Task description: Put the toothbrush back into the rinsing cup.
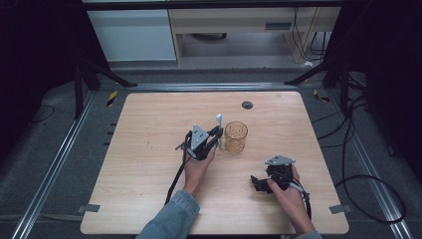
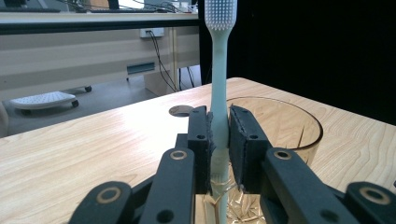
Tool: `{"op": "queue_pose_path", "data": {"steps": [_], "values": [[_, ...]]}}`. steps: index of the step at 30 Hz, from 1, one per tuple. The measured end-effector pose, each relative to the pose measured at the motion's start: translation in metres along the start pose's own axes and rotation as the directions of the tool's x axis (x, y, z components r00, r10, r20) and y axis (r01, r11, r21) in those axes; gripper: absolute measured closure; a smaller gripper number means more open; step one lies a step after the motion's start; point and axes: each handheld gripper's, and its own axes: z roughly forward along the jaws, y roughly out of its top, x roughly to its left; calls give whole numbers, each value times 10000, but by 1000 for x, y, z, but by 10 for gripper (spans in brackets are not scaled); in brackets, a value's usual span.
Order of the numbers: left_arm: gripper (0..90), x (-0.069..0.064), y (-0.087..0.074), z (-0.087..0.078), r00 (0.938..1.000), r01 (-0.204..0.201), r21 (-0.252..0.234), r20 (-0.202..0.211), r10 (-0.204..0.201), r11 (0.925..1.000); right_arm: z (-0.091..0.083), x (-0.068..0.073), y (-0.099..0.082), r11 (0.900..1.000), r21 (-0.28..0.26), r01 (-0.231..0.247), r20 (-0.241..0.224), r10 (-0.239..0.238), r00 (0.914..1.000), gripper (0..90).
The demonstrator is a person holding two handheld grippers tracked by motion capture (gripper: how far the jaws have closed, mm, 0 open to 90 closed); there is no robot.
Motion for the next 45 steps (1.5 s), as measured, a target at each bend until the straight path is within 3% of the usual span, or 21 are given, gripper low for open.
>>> {"op": "queue_pose_path", "data": {"steps": [31,37,45], "values": [[774,0,-1,0,10000,-23,174,4,23,9998,0,0,0,10000,-2,1,1,-1,10000,5],[701,0,0,-1,10000,55,130,40,-56,9999,0,0,0,10000,4,-42,-7,42,10000,5],[589,-1,3,-1,9998,-135,333,118,131,9994,0,0,0,10000,14,-49,-23,49,10000,4]]}}
